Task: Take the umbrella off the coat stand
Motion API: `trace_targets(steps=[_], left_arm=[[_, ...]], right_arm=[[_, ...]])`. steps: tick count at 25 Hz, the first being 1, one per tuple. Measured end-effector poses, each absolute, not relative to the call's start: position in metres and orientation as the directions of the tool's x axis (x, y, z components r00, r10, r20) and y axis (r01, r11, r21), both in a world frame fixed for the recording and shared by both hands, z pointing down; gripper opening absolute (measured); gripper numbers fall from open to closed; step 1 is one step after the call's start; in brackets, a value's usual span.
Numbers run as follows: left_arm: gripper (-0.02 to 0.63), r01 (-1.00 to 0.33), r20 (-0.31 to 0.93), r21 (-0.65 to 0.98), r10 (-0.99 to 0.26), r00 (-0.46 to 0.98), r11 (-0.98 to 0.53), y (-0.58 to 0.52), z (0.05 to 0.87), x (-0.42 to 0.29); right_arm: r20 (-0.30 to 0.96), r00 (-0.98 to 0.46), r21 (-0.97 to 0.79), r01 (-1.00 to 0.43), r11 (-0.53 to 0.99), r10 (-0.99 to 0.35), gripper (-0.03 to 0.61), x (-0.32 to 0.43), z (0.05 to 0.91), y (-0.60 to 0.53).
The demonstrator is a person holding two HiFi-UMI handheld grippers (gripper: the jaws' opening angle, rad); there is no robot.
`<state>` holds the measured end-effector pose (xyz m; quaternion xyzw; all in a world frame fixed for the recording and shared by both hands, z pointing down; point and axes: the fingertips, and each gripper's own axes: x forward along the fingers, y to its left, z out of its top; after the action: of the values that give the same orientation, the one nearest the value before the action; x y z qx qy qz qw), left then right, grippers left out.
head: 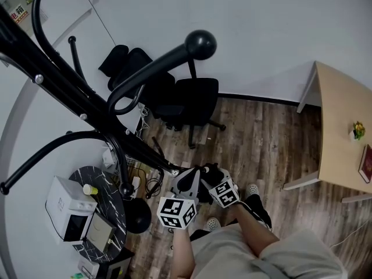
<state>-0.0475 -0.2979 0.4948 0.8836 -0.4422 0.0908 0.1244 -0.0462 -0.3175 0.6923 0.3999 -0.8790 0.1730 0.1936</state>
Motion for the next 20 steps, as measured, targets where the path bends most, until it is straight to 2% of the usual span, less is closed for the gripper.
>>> trace_targets(steps=[20], left_arm=[[0.020,-0.768,0.240,0.171,-0.730,0.640,-0.617,-0.284,0.492,-0.039]], right_arm=[[0.485,-0.554,-0.136,-0.812,0.568,-0.676,0.262,-0.033,0.686,-0.305]])
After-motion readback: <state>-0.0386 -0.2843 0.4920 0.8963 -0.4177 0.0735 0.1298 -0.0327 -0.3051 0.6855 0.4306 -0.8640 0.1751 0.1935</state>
